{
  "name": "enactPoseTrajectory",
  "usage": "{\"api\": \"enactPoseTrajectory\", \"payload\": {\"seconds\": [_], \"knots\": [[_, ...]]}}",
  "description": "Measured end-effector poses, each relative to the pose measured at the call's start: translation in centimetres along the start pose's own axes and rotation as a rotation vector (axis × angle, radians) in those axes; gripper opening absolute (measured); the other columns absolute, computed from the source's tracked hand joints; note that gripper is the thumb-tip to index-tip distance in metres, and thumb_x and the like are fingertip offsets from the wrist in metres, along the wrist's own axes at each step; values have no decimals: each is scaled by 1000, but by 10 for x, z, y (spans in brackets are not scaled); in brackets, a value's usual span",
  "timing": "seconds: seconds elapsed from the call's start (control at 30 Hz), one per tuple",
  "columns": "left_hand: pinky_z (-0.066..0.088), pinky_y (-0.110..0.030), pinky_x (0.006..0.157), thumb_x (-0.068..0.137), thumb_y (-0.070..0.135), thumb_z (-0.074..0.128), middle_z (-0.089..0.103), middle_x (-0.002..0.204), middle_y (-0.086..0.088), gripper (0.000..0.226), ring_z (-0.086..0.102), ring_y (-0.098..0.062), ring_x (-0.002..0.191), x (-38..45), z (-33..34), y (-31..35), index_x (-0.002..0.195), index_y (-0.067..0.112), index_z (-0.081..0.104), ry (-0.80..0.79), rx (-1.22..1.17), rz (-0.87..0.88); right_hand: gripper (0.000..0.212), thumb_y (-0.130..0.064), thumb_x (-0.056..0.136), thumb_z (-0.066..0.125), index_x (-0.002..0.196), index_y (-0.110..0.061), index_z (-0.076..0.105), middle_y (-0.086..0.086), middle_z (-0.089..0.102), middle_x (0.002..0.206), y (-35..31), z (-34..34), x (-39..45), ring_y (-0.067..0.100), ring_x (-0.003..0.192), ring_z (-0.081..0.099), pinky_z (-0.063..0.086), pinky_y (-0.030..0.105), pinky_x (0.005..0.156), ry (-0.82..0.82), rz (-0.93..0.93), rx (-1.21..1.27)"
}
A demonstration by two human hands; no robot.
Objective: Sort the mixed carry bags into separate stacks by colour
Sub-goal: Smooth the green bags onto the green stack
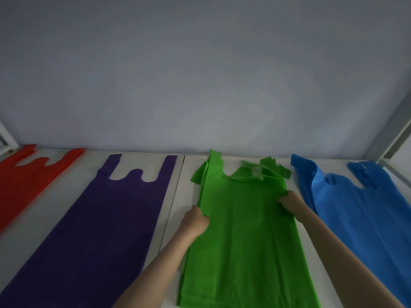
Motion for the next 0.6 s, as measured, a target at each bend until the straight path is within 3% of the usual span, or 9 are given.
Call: {"api": "enactPoseTrajectory", "payload": {"seconds": [0.1,0.23,0.3,0.4,0.5,0.6], "knots": [[42,-16,55,98,14,42,57,105,-6,32,52,-8,69,-1,-2,0,129,3,45,13,-8,-17,33,-10,94,42,122,8,46,6,43,73,0,-5,-2,20,72,48,42,33,70,13,21,-27],[50,-27,76,98,13,44,55,129,-14,39,61,-23,100,-6,-6,3,134,2,37,53,39,-44,35,-5,95,38,127,9,40,6,39,72,2,-13,-4,24,78,48,39,29,62,55,38,-81],[52,-33,89,96,11,46,52,132,-15,42,59,-28,113,-7,-9,3,136,1,36,71,76,-48,38,-5,95,39,130,10,37,17,52,95,0,-14,-4,31,93,53,40,32,71,70,34,-107],[50,-39,96,95,11,49,50,132,-16,41,56,-30,117,-8,-12,1,134,2,39,85,129,-45,43,-3,95,38,135,10,30,28,44,133,-4,-18,-7,39,122,47,42,39,91,126,19,-172],[49,-38,99,95,12,49,47,135,-16,43,53,-29,120,-8,-15,-1,135,2,38,92,180,-38,47,-1,93,39,137,8,26,31,30,142,-6,-19,-11,42,132,32,32,46,107,176,30,-210],[47,-38,100,95,12,50,45,136,-16,44,51,-30,122,-7,-17,-2,136,1,37,87,219,-23,50,-1,92,40,139,7,24,30,26,144,-7,-19,-14,42,134,27,31,45,108,207,47,-200]]}}
Point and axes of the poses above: each hand's wrist, its own x-axis towards the middle knuckle, its own z-axis out of the palm, y = z × x, the point moved 9 cm from there along x, towards the middle knuckle
